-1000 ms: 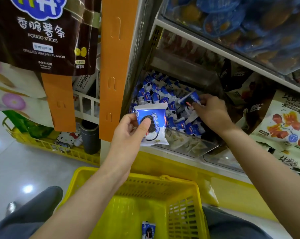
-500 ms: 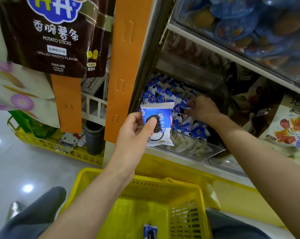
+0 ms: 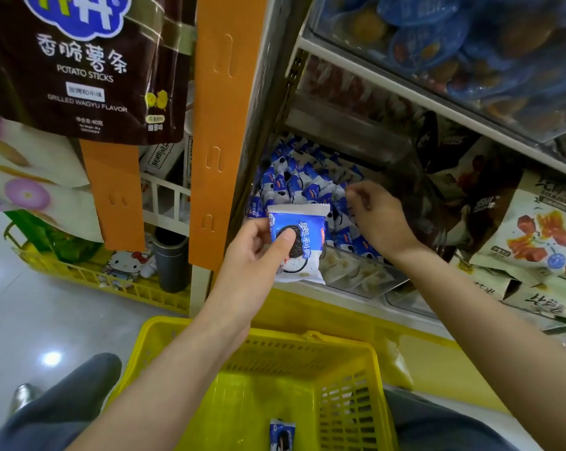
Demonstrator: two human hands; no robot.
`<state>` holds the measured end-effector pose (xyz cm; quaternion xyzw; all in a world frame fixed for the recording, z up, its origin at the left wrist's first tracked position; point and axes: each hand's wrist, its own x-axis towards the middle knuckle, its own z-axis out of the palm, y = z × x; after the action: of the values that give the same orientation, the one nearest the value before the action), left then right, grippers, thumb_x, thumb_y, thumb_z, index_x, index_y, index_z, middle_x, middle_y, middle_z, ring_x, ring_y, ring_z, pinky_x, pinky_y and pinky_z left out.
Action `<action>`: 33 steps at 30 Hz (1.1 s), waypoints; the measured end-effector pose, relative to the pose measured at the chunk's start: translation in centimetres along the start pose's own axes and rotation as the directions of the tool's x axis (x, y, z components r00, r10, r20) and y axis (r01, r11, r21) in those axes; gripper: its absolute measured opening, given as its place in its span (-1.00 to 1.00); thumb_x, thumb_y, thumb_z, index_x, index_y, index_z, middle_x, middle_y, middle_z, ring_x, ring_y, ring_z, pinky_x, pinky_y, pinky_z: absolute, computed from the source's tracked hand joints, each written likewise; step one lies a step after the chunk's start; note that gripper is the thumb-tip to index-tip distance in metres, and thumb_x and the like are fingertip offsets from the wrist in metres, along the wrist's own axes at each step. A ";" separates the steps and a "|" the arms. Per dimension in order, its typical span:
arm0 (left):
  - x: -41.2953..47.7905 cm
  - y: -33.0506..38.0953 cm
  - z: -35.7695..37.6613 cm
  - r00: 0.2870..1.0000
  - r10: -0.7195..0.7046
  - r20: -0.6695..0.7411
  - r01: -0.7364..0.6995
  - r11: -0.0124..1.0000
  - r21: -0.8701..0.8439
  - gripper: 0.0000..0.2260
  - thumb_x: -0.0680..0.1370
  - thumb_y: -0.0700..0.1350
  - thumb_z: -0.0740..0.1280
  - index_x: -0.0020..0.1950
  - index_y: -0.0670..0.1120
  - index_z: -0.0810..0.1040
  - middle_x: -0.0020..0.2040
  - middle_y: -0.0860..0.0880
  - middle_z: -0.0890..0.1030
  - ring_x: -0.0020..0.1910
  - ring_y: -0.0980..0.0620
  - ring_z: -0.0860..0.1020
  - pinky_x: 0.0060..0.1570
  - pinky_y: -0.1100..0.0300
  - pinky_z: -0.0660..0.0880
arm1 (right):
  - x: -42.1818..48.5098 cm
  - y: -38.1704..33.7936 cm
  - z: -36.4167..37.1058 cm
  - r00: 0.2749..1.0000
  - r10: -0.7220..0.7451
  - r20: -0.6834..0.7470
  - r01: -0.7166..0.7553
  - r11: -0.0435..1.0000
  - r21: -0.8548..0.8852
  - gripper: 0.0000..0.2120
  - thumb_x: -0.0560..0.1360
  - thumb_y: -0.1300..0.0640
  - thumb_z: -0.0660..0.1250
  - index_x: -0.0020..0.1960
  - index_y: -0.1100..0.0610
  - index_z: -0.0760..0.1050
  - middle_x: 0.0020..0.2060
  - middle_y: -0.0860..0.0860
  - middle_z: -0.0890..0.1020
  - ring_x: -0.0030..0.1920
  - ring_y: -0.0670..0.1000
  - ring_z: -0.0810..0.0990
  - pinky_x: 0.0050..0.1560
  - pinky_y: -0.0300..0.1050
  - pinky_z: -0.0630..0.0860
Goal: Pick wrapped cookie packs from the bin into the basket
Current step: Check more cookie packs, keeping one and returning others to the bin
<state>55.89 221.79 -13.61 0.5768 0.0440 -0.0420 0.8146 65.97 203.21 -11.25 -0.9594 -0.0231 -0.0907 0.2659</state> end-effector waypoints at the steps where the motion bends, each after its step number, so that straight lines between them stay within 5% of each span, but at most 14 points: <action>1: 0.0 -0.2 0.1 1.000 -0.009 0.006 0.008 1.000 0.026 -0.89 0.55 -0.10 0.26 0.06 0.02 0.47 -0.01 0.04 0.62 -0.11 0.29 0.58 -0.15 0.41 0.51 | -1.2 -0.8 -0.2 0.997 -0.043 -0.067 0.049 0.994 0.095 -0.80 0.59 0.05 0.14 0.07 0.09 0.50 -0.11 -0.04 0.57 -0.09 -0.05 0.55 -0.09 -0.22 0.44; 5: -0.6 -0.9 0.6 0.999 -0.005 0.036 0.001 0.992 0.128 -0.87 0.57 -0.18 0.23 0.11 -0.09 0.47 -0.07 0.02 0.59 -0.31 0.34 0.51 -0.31 0.48 0.44 | -6.5 -3.1 -0.6 0.990 -0.136 -0.044 0.142 0.941 0.306 -0.74 0.57 -0.06 0.10 -0.02 0.01 0.53 -0.15 -0.16 0.60 -0.13 -0.23 0.55 -0.13 -0.33 0.47; 12: -1.8 -2.2 1.1 0.991 -0.018 0.136 -0.019 0.963 0.268 -0.86 0.56 -0.25 0.25 0.04 -0.03 0.45 -0.09 0.06 0.57 -0.26 0.32 0.54 -0.31 0.46 0.45 | -11.4 -2.0 0.7 0.989 -0.067 0.132 -0.004 0.879 0.476 -0.94 0.50 0.15 0.32 -0.14 0.07 0.55 -0.28 0.07 0.62 -0.27 0.08 0.57 -0.18 0.06 0.54; 16: -2.5 -3.1 0.9 0.987 -0.072 0.145 0.020 0.942 0.334 -0.97 0.55 -0.14 0.26 -0.07 -0.07 0.47 -0.15 -0.06 0.57 -0.23 0.09 0.52 -0.30 0.34 0.44 | -12.3 -0.7 1.7 0.967 -0.013 0.253 -0.149 0.780 0.607 -0.87 0.47 0.25 0.35 -0.21 0.06 0.54 -0.36 -0.01 0.60 -0.31 -0.03 0.52 -0.38 -0.27 0.49; 22: -3.0 -4.6 0.7 0.994 -0.081 0.068 0.043 0.895 0.445 -0.69 0.58 -0.10 0.21 -0.19 -0.34 0.31 -0.26 -0.16 0.34 -0.25 -0.02 0.32 -0.23 0.07 0.26 | -14.2 -0.2 3.5 0.971 -0.049 0.233 -0.095 0.817 0.569 -0.84 0.46 0.20 0.38 -0.27 0.03 0.52 -0.41 -0.13 0.57 -0.38 -0.22 0.48 -0.33 -0.35 0.41; 25: -3.1 -5.3 1.1 0.993 -0.113 0.044 0.082 0.889 0.451 -0.76 0.59 -0.14 0.20 -0.23 -0.24 0.32 -0.28 -0.15 0.30 -0.26 -0.01 0.29 -0.25 0.10 0.23 | -14.9 0.3 3.4 0.976 -0.182 0.122 0.137 0.941 0.309 -0.92 0.46 0.09 0.39 -0.19 0.08 0.57 -0.37 -0.17 0.55 -0.31 -0.23 0.47 -0.28 -0.39 0.34; 28: -3.0 -6.1 1.5 0.990 -0.137 0.028 0.113 0.902 0.416 -0.76 0.59 -0.13 0.20 -0.20 -0.26 0.35 -0.29 -0.16 0.32 -0.27 0.00 0.32 -0.30 0.14 0.26 | -15.1 0.9 3.4 0.944 -0.319 0.081 0.308 0.943 0.122 -0.88 0.47 0.07 0.37 -0.13 0.13 0.58 -0.28 -0.07 0.58 -0.23 -0.18 0.43 -0.23 -0.37 0.30; 33: -2.5 -6.5 1.9 0.971 -0.228 0.067 0.197 0.929 0.312 -0.85 0.55 -0.06 0.26 -0.07 -0.14 0.51 -0.27 0.00 0.57 -0.37 0.21 0.53 -0.38 0.41 0.42 | -14.8 1.7 3.7 0.999 -0.040 0.006 0.036 0.937 0.347 -0.91 0.49 0.14 0.33 -0.19 0.07 0.54 -0.35 -0.13 0.58 -0.36 -0.23 0.49 -0.31 -0.43 0.35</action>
<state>52.65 217.89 -18.80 0.6839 0.0574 -0.1658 0.7082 52.14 203.73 -17.95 -0.8975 -0.0590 -0.0843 0.4289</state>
